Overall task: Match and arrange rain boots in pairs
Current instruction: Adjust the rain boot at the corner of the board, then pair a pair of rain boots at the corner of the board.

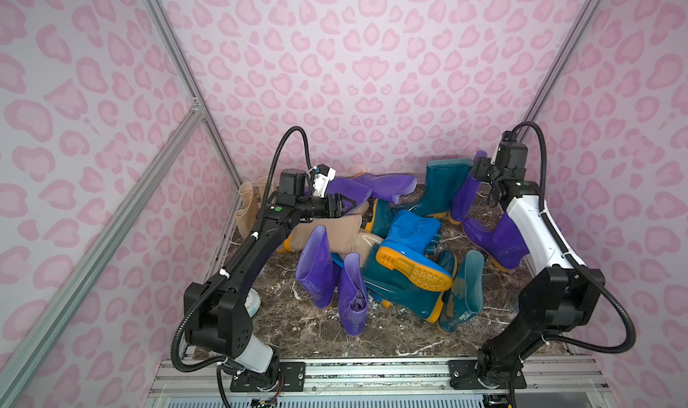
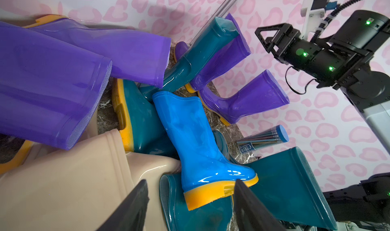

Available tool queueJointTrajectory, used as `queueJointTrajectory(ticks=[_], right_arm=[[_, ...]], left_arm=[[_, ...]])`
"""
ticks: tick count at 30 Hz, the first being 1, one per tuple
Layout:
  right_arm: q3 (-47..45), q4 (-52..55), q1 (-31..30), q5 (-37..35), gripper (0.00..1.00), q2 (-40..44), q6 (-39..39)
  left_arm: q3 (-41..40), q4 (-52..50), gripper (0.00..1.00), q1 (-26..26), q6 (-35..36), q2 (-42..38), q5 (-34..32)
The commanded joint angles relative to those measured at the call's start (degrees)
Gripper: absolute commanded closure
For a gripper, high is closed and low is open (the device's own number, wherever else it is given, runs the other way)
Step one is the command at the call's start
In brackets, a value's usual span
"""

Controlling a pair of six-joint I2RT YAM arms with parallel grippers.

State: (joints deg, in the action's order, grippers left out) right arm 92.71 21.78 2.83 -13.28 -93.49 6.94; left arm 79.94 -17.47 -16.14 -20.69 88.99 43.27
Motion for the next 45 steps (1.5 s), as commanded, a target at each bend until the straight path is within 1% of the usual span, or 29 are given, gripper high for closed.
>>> queueJointTrajectory(ticks=[1,2,3,4,5,7,8,10,12,13,15,18,19,20,22,24,25,27,28,31,32,34,37,40,42,45], right_arm=[[-5.5,8.4,1.2,-9.6,0.16,5.7,0.7],[-8.2,7.3,2.0,-11.2,0.14,8.5,0.9],[-12.0,5.0,3.1,-11.8,0.11,11.6,-0.5],[-15.1,3.4,4.6,-11.7,0.05,14.6,-1.9],[-17.4,2.4,6.2,-11.9,0.02,16.7,-2.6],[-19.6,1.5,11.7,-5.3,0.01,19.6,-2.7],[-20.4,1.2,13.3,-3.5,0.01,20.2,-3.3],[-21.8,0.9,13.6,-4.1,0.01,20.1,-5.5],[-20.9,1.9,13.9,-2.0,0.01,18.6,-5.9],[-20.4,2.3,14.1,-0.5,0.01,17.8,-6.0],[-19.6,2.5,15.9,6.4,0.01,16.3,-6.3],[-15.9,6.1,16.2,6.0,0.02,12.0,-7.2],[-15.2,6.2,16.3,5.8,0.04,11.1,-7.7],[-13.3,6.9,16.3,5.8,0.09,10.2,-7.6],[-11.8,7.7,16.2,7.6,0.14,9.1,-7.6],[-10.9,8.8,16.2,11.3,0.27,7.9,-8.4],[-11.0,9.0,16.3,12.4,0.36,7.5,-8.4],[-11.8,8.9,16.3,14.7,0.67,6.6,-8.6],[-11.8,9.0,16.1,15.4,0.78,6.1,-8.5],[-12.0,8.2,15.8,19.6,0.97,5.6,-8.6],[-11.8,7.8,15.8,21.2,1.0,5.4,-8.6],[-11.4,6.9,15.3,22.4,1.0,5.2,-8.4],[-10.3,4.4,13.8,19.5,1.0,6.0,-5.5],[-10.8,-1.1,13.2,15.0,1.0,7.7,-1.8],[-8.1,0.1,13.4,10.8,1.0,6.8,-0.4],[-3.6,3.5,13.4,8.1,1.0,4.3,-0.6]], left_arm=[[0.1,2.0,0.34,-0.1,-0.9,-0.6,1.6],[-0.2,2.3,0.34,-0.1,-1.0,-0.7,1.8],[-0.3,2.6,0.34,-0.2,-1.1,-0.8,2.0],[-0.4,2.6,0.34,-0.3,-1.0,-0.9,2.0],[-0.5,2.8,0.34,-0.4,-1.0,-1.0,2.0],[-0.9,3.7,0.33,-0.6,-1.6,-0.9,2.3],[-1.1,4.3,0.33,-0.8,-1.9,-0.6,2.7],[-1.1,4.4,0.33,-1.2,-2.1,0.2,3.0],[-1.0,4.5,0.33,-1.7,-2.2,0.8,3.4],[-0.9,4.4,0.33,-1.9,-2.1,1.0,3.6],[-0.9,4.5,0.33,-2.1,-2.2,1.1,3.8],[-0.9,4.5,0.33,-2.3,-1.8,1.0,4.3],[-0.9,4.6,0.33,-2.3,-1.8,0.8,4.1],[-1.2,4.6,0.33,-2.4,-1.9,1.0,4.1],[-0.8,4.5,0.33,-2.4,-1.9,1.2,4.4],[-0.8,4.5,0.34,-2.4,-1.7,1.1,4.3],[-0.8,4.4,0.34,-2.3,-1.7,1.2,4.3],[-0.8,4.4,0.35,-2.4,-1.7,1.1,4.4],[-0.9,4.4,0.35,-2.4,-1.6,1.1,4.3],[-0.9,4.2,0.36,-2.3,-1.4,1.1,4.2],[-0.9,4.1,0.37,-2.4,-1.4,1.1,4.2],[-0.8,4.0,0.37,-2.4,-1.4,1.3,4.2],[-0.9,4.0,0.38,-2.4,-1.1,1.0,3.9],[-0.8,3.7,0.39,-2.4,-0.9,1.1,3.6],[-0.8,3.6,0.4,-2.4,-0.9,0.9,3.7],[-0.8,3.5,0.4,-2.4,-0.7,0.8,3.3]])
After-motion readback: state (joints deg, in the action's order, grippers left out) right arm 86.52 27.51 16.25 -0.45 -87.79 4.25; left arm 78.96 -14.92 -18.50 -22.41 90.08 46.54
